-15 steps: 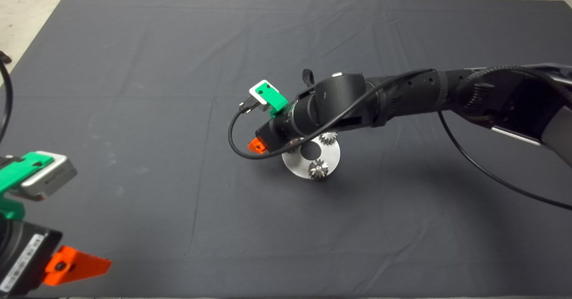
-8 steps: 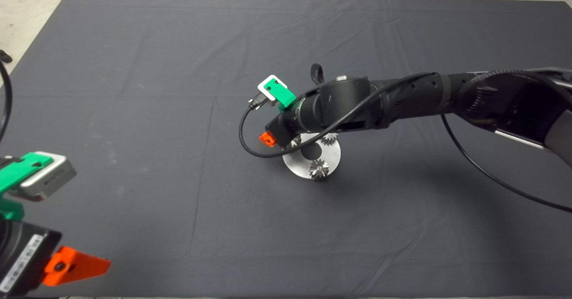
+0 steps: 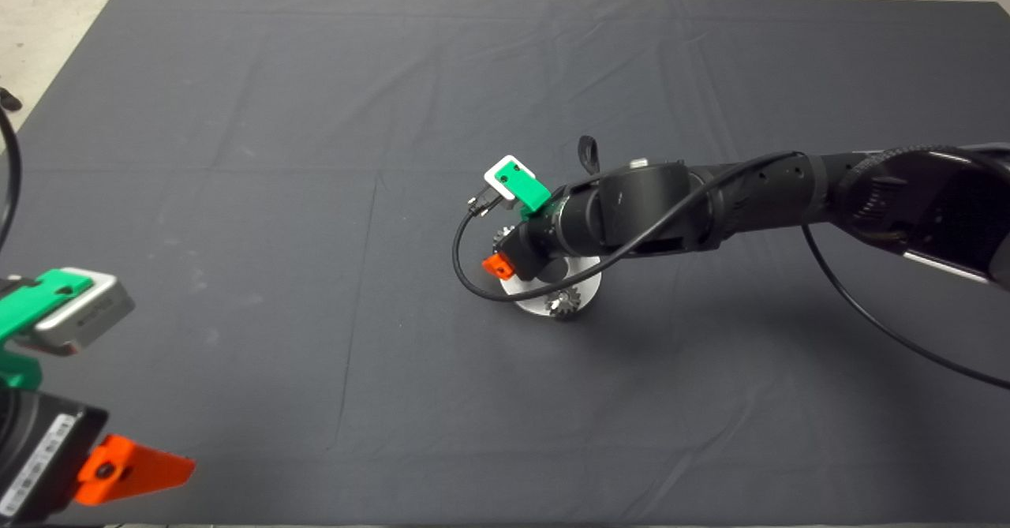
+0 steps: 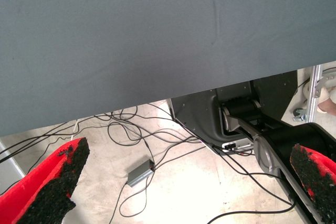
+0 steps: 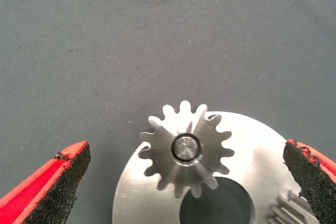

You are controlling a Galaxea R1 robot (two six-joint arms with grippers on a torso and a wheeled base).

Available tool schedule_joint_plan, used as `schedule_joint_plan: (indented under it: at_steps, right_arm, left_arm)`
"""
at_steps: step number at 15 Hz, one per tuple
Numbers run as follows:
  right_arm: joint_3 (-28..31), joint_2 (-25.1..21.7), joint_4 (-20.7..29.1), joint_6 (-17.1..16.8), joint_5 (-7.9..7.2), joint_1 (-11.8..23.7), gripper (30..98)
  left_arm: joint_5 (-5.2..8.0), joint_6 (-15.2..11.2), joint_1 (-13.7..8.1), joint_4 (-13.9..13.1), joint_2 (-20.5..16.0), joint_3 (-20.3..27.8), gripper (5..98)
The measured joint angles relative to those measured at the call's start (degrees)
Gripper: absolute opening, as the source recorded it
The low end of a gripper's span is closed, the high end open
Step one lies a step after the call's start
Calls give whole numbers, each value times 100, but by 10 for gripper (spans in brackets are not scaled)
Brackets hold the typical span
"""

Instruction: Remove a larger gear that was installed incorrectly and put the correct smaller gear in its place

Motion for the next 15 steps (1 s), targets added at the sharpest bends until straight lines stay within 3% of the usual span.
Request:
schedule_joint_plan:
  at_steps: [8,15]
  right_arm:
    - [-2,39,-2,-2,9,-178,948]
    - [-273,78,-10,-171,57,-222,848]
  left_arm:
    - [-2,0,0,0,0,0,982]
    - [-2,0,0,-3,0,0,982]
